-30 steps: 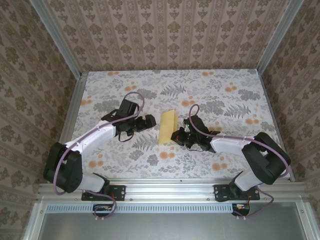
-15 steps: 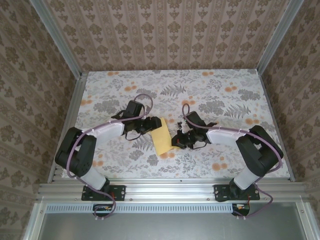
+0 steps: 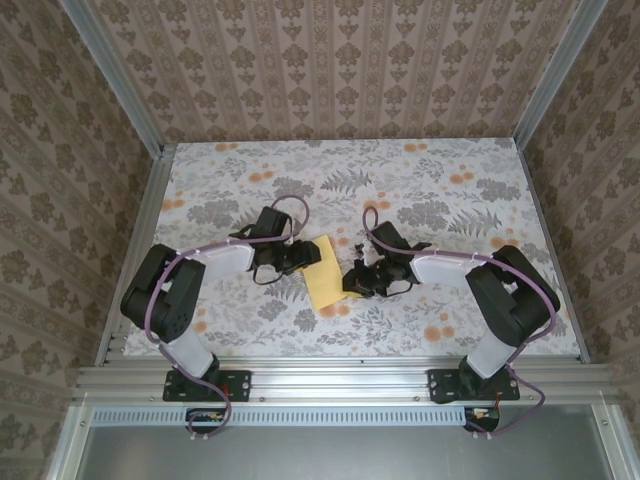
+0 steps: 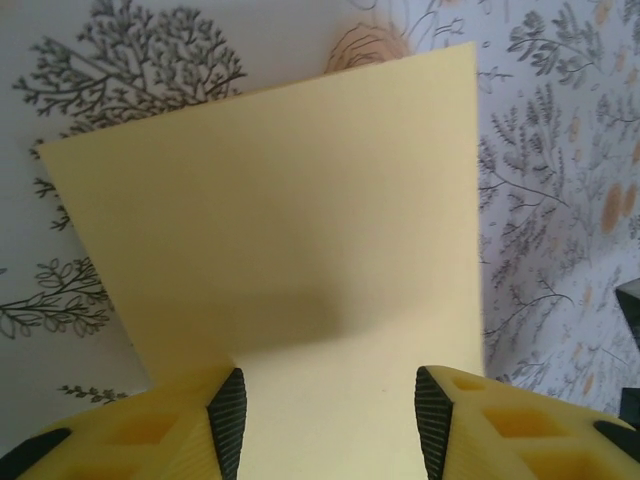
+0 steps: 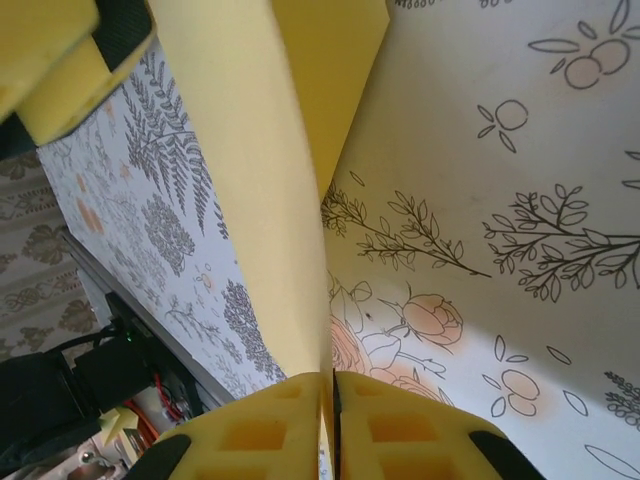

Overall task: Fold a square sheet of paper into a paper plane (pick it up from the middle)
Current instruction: Rotate the paper at the center of the table, then third fold the triangle at the center of the table.

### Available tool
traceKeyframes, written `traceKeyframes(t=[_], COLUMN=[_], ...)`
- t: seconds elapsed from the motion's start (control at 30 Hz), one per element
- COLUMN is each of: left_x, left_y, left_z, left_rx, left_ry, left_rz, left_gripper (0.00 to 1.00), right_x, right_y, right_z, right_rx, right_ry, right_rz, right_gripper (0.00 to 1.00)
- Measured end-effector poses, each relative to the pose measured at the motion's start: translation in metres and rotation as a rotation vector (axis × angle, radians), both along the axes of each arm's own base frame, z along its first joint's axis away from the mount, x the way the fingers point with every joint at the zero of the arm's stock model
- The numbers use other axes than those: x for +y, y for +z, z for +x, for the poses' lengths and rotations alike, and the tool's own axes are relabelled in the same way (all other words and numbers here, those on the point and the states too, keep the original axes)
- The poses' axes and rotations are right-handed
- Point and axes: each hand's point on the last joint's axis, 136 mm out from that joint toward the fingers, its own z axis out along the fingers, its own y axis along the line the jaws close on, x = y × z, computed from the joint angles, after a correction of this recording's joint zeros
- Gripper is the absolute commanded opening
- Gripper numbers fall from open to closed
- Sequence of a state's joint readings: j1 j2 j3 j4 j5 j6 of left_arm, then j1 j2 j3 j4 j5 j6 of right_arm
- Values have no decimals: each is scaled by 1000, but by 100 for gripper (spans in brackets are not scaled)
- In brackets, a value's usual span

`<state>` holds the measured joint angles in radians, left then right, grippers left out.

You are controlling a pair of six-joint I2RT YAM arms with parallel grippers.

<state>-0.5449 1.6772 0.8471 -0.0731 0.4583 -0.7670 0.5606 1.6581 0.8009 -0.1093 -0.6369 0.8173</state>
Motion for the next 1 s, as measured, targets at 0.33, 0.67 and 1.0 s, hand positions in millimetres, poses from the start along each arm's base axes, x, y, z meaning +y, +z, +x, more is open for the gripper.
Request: traceKeyframes(t=[0.33,0.67,1.0], left_x=[-2,-4,-5], left_y=[-15,-15,-15], left_z=[-3,-3,-4], left_rx=[15,7,3], left_ry=[-6,-8,-12], left_rz=[33,33,34], left_gripper=[47,47,47], right_x=[-6,-9,-1], right_y=[4,6,3], right_z=[-10,-8,0], right_rx=[30,23,2], right_ry=[-69,-105,-101], right_rz=[29,29,35], right_gripper=[23,9,1])
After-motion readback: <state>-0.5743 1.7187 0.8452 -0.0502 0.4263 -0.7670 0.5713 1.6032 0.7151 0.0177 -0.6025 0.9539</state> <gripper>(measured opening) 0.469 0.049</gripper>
